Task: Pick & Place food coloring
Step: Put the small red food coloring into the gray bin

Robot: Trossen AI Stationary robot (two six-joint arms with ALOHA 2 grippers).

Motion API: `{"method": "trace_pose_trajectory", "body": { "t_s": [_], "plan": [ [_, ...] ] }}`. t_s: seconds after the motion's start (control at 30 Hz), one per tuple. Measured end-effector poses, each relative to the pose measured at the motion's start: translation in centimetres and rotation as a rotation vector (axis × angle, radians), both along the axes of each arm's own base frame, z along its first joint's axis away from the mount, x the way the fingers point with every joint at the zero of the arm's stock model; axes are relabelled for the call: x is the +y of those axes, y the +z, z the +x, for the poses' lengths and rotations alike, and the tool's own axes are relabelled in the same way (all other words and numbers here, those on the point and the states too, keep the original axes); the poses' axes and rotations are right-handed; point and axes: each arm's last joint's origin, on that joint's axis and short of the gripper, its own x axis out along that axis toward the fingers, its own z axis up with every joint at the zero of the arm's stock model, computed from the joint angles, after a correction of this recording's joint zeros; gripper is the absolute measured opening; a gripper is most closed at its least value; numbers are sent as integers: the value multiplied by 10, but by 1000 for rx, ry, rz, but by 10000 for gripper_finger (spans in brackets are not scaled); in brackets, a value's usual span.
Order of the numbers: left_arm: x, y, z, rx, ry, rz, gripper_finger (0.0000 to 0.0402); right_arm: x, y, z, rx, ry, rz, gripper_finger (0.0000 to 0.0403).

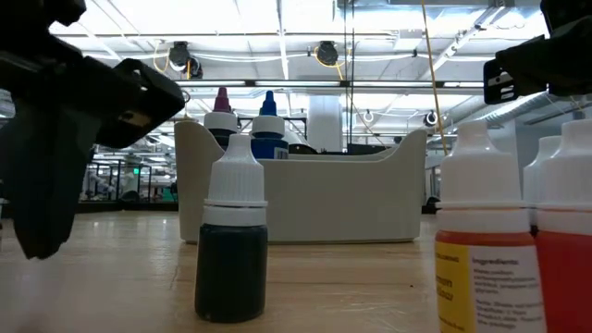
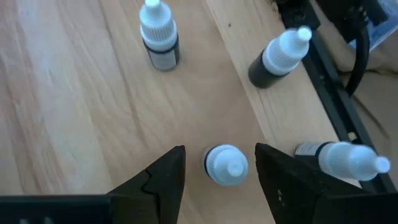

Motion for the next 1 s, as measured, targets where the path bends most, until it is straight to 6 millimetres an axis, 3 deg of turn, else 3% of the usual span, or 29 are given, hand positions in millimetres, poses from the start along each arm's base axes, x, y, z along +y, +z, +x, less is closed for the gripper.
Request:
{"method": "trace_pose_trajectory", "body": {
  "t_s": [0.47,1.0],
  "plan": [
    [1,8,0,-20,8,-9,177,0,0,0,-1,0,-3,0],
    [1,8,0,-43,-60,29,72,0,0,0,-1,0,-3,0]
  ]
}}
